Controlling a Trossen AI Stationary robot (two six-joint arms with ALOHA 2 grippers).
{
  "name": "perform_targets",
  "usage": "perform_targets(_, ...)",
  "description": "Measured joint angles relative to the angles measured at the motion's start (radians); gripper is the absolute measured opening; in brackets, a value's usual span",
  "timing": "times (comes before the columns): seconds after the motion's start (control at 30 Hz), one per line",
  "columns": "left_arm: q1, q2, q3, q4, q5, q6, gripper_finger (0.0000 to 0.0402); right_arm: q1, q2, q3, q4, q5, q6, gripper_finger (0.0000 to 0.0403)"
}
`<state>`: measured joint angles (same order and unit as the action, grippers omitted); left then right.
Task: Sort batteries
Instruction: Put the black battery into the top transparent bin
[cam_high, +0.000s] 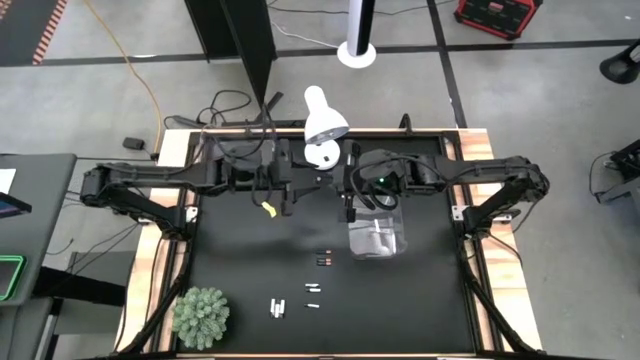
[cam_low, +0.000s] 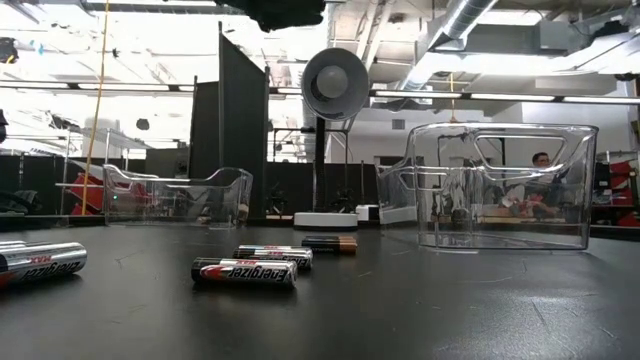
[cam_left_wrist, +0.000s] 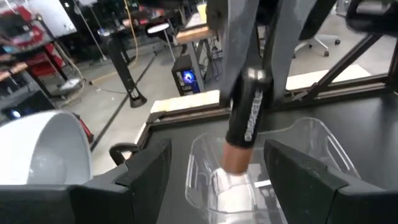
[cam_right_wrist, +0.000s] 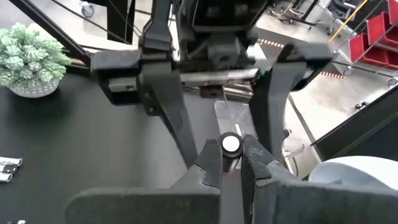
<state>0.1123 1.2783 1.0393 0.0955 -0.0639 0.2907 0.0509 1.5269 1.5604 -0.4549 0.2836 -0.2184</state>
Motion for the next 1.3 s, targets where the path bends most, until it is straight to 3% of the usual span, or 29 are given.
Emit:
perform_targets(0.47, -0.010, -0.001, 0.000, 0.053, 0.018, 0.030, 0.0237, -0.001, 0.000, 0.000, 0.019, 0.000, 0.000, 0.0020)
perform_targets(0.57, -0.010, -0.001, 0.000, 0.052, 0.018, 0.031, 0.0202, -0.001, 0.000, 0.000, 0.026, 0.000, 0.000, 0.0020)
perform_targets(0.8, -0.010, -0.001, 0.000, 0.054, 0.023, 0.051, 0.0067, -0.001, 0.000, 0.000, 0.026, 0.000, 0.003, 0.0020)
perform_targets(0.87, -0.010, -0.001, 0.000, 0.053, 0.032, 0.062, 0.0044, -0.001, 0.000, 0.000, 0.025, -0.001, 0.009, 0.0020)
perform_targets(1.13, -0.020, -0.001, 0.000, 0.052, 0.033, 0.085, 0.0044, -0.001, -0.001, 0.000, 0.025, 0.000, 0.005, 0.0023)
perform_targets(1.3, -0.022, -0.009, 0.001, 0.023, 0.015, 0.086, 0.0044, 0.009, 0.000, 0.000, 0.040, 0.002, -0.020, 0.0072)
